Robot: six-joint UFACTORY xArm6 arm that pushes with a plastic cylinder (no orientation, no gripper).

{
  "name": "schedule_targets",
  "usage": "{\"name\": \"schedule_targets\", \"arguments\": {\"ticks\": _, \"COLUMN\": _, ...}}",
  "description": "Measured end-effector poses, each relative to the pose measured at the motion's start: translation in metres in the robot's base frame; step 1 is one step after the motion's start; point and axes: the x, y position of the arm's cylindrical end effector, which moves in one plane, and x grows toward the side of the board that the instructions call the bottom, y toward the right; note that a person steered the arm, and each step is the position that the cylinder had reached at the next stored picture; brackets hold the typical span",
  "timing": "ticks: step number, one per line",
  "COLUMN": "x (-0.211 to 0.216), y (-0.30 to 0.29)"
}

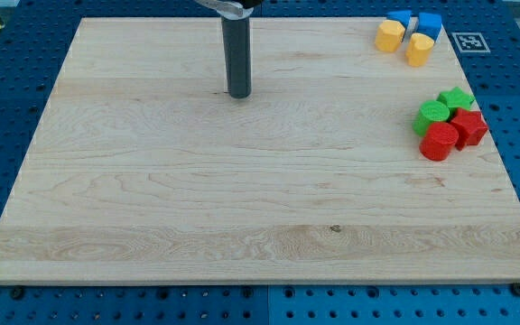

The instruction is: Move your arm below the yellow heart

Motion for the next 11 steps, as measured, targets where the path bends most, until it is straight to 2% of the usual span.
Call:
{"name": "schedule_targets", "arguments": {"ticks": 2, "x": -0.005, "y": 0.007}}
{"name": "schedule_targets", "arguments": {"ticks": 3, "x": -0.008, "y": 0.038}}
{"name": "schedule_targets", "arguments": {"ticks": 5, "x": -0.02, "y": 0.152}}
{"name": "schedule_targets", "arguments": {"ticks": 6, "x": -0.018, "y": 0.188}}
{"name": "schedule_targets", "arguments": {"ticks": 7, "x": -0.018, "y": 0.188}}
{"name": "schedule_targets", "arguments": {"ticks": 8, "x": -0.018, "y": 0.213}}
{"name": "schedule_targets", "arguments": {"ticks": 10, "x": -0.018, "y": 0.284}}
{"name": "schedule_targets", "arguments": {"ticks": 11, "x": -0.001, "y": 0.331}}
